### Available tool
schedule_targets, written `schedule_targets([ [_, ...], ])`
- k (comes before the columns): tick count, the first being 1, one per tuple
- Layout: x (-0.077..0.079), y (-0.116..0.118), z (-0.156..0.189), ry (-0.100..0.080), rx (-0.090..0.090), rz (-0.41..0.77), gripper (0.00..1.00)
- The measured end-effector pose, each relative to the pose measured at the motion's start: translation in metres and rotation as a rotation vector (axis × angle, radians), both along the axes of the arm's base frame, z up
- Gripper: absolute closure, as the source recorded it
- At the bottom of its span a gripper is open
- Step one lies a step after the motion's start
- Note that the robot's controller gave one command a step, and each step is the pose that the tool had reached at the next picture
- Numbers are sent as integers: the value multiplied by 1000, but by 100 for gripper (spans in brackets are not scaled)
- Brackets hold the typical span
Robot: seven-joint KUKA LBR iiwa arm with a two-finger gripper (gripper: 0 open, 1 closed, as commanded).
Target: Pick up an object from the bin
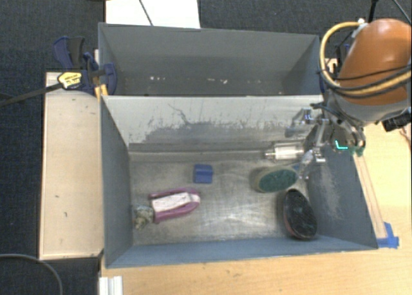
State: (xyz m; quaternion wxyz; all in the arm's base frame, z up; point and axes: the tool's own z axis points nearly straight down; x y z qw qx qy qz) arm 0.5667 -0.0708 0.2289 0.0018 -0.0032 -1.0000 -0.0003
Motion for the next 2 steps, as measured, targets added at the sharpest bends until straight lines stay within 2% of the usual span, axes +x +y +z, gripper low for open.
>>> schedule_targets([
  [1,5,-39,-147,0,0,-102,0],
  [2,6,-38,-148,-5,1,-97,100],
])
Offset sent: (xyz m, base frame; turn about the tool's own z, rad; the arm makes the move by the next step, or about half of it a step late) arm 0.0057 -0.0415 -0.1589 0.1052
